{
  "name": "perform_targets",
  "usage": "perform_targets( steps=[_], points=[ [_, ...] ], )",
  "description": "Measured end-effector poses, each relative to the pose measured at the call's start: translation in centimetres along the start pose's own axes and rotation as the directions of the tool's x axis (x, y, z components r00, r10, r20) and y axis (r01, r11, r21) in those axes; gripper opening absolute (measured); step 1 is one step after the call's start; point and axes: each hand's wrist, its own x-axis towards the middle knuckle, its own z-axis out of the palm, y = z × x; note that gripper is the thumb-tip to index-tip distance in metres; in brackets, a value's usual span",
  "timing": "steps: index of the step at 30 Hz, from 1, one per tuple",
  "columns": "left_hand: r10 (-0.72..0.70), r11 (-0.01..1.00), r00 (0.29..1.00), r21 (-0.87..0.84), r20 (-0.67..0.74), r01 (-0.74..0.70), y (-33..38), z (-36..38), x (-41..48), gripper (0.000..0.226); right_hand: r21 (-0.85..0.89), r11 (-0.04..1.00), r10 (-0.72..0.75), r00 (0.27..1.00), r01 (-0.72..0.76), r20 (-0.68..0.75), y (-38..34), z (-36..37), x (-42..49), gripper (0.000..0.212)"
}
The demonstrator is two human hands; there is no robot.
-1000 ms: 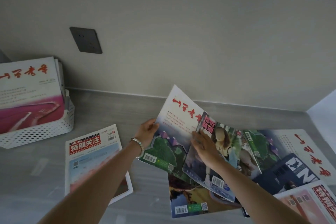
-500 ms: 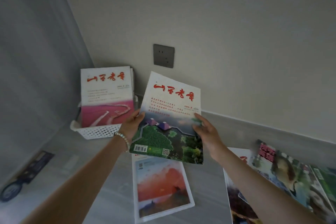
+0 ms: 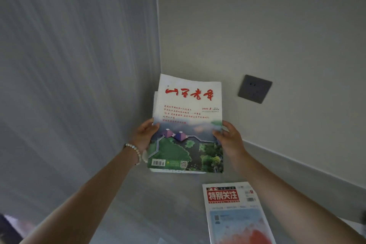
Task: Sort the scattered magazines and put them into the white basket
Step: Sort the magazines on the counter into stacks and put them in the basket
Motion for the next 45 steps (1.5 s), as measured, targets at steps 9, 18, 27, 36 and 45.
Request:
perform_targets(
  steps=[9,18,27,36,45],
  points=[
    [-0.105,0.994,0.991,-0.02,-0.087,0.104,-0.6,-2.2,5.9,0.032,-0.149,0.989,-0.005,0.998,-0.005,-0.064,1.0,3.9,5.4,0.026],
    [-0.203,0.965,0.974,0.146,-0.104,0.217,-4.8,-2.9,7.4,0.033,-0.384,0.922,0.012,0.995,-0.05,-0.1,5.0,3.7,6.0,0.021],
    [-0.033,0.989,0.969,0.131,-0.245,0.066,-4.5,-1.9,6.8,0.047,-0.245,0.96,0.086,0.975,-0.136,-0.205,6.5,2.0,5.7,0.023],
    [0.055,0.988,0.986,0.148,-0.155,-0.032,-4.1,2.3,4.2,0.043,-0.217,0.966,0.096,0.971,-0.144,-0.22,6.9,-3.3,3.4,0.05],
    [-0.03,0.984,0.986,0.176,0.162,0.001,-5.5,13.1,-1.8,0.054,-0.406,0.906,0.008,0.965,-0.118,-0.264,7.6,-16.2,-3.8,0.059]
  ],
)
